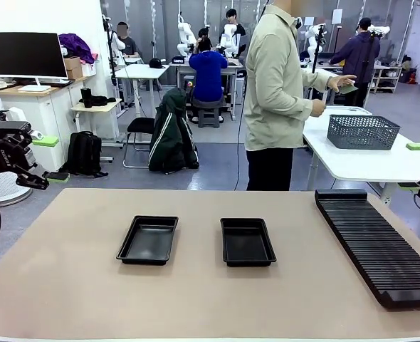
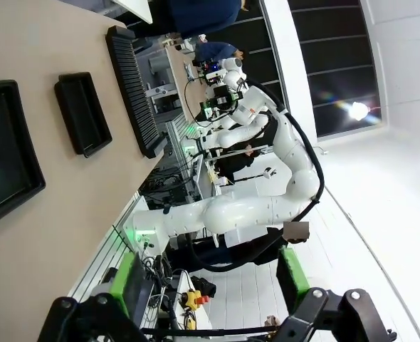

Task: Inspect and transfer BCBs to ESD trays.
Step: Pick up the Blank PCB from the PCB Rack and place it in the left ESD tray.

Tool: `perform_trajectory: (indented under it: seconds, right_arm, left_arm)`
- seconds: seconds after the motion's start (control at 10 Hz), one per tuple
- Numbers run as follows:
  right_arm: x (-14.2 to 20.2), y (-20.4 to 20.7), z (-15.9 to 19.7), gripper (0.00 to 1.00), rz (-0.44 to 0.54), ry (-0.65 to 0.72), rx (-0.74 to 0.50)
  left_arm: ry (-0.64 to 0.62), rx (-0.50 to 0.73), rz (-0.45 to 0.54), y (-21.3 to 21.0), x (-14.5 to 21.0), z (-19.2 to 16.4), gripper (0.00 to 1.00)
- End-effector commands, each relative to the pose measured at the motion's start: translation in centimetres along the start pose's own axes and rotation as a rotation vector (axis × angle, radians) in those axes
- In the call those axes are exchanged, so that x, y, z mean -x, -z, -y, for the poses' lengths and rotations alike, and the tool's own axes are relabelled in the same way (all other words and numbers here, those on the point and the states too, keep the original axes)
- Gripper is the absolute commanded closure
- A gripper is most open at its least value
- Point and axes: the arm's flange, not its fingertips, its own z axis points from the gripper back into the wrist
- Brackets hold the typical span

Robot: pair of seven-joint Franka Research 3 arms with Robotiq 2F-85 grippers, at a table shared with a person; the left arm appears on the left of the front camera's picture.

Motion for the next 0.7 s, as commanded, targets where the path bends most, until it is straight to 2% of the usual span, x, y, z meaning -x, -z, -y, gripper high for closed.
perform_trajectory:
  seconds: [0.0,0.4,0.6]
  right_arm:
    - [0.51,0.87,-0.6,0.0,0.063,0.016,-0.037]
    - [0.66,0.8,-0.44,0.0,0.068,0.011,-0.066]
    - [0.67,0.76,-0.27,0.0,0.07,0.01,-0.079]
  left_arm:
    - [-0.016,-0.015,0.031,0.55,0.76,0.37,0.0]
    - [-0.021,-0.018,0.032,0.66,1.01,0.35,0.0]
    - [-0.028,-0.008,0.096,0.15,1.19,0.28,0.0]
